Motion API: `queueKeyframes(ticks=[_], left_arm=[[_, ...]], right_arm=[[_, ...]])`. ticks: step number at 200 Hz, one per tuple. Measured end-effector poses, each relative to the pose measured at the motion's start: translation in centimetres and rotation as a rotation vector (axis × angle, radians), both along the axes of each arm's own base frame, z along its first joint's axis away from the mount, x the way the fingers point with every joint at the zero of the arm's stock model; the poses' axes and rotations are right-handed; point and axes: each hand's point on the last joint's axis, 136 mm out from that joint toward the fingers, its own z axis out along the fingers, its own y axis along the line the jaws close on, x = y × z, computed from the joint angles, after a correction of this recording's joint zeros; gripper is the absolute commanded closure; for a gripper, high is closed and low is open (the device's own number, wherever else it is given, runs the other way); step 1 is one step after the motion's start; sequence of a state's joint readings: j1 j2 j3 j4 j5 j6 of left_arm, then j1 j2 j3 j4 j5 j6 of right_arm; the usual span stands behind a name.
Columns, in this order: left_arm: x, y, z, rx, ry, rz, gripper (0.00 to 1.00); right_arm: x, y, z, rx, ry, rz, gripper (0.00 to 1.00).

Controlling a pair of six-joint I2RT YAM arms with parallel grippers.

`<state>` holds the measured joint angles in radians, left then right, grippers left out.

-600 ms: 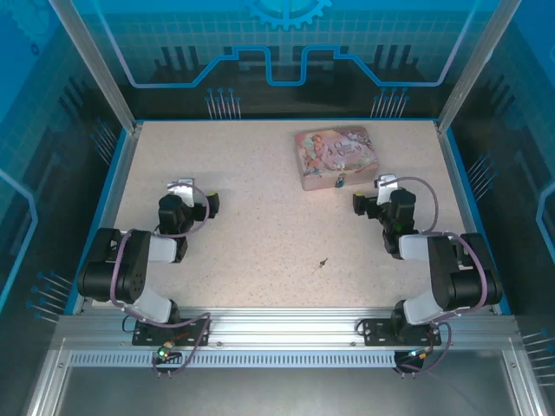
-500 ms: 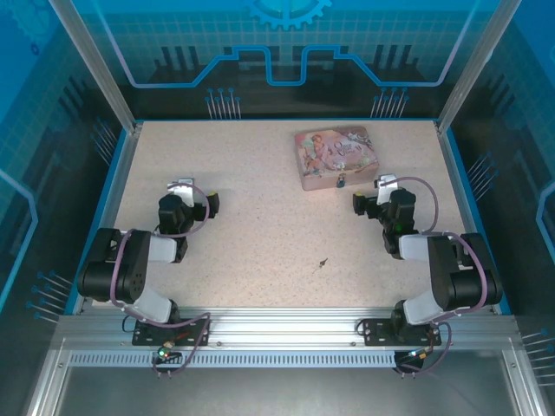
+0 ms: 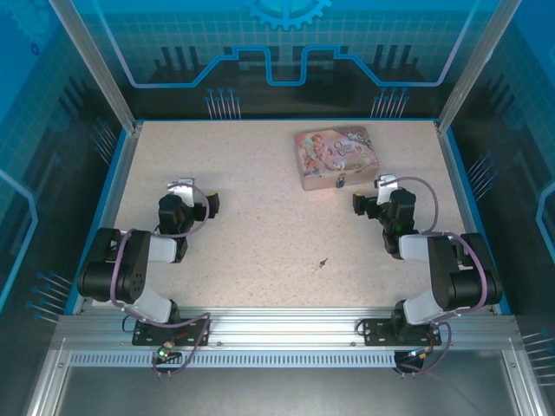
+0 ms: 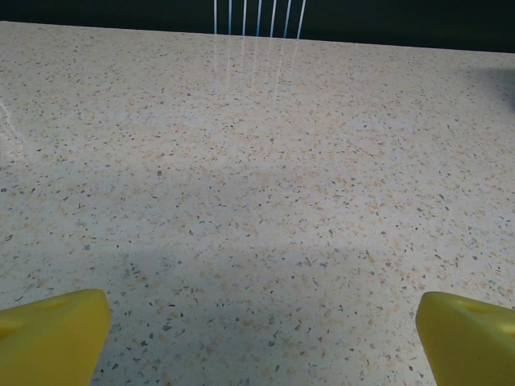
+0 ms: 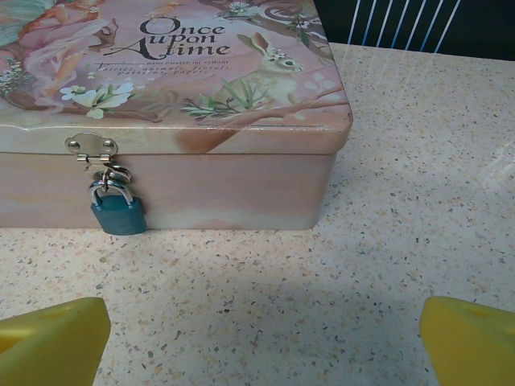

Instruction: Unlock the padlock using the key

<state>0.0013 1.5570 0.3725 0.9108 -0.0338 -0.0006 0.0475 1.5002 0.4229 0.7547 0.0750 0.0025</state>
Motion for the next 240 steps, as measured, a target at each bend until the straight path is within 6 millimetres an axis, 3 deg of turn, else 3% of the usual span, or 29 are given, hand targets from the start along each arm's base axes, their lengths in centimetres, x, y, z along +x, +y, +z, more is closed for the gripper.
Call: queueKeyframes(ticks=[46,60,86,107,125,148,183,208,240], left_arm=[[-0.6,0.1,0.4,0.002,-0.017,0.004,0.01],[-1.4,0.3,1.3,0.007,-0.034,0.019,0.01],[-1.9,0.4,5.7,0.004,-0.106,0.044,0.01],[-1.0,-0.1,9.9,-0.059,-0.134,0.049,0.01],[0.1,-1.1,13.0,-0.134,-0.133,0.041,0.01],[1.0,-3.7,14.7,-0.230,-0.074,-0.009,0.01],[2.9,-10.4,13.1,-0.309,0.127,-0.141,0.01],[3.7,-15.4,10.2,-0.356,0.272,-0.239,0.01],[4.6,-20.1,6.8,-0.399,0.408,-0.313,0.01]], right_arm=[[-0.3,-0.3,-0.2,0.013,0.034,-0.017,0.00],[-0.5,-0.7,0.8,0.031,0.063,-0.043,0.00],[-0.7,-1.4,6.9,0.088,-0.004,-0.083,0.00],[-1.2,-1.0,11.0,0.142,-0.048,-0.074,0.00],[-1.5,-0.5,11.8,0.186,-0.025,-0.058,0.00],[-2.0,-0.1,10.0,0.261,0.068,-0.042,0.00],[-0.8,-0.8,6.8,0.399,0.213,-0.057,0.00],[1.1,-1.4,5.9,0.492,0.265,-0.059,0.00],[4.4,-1.8,5.2,0.567,0.303,-0.049,0.00]])
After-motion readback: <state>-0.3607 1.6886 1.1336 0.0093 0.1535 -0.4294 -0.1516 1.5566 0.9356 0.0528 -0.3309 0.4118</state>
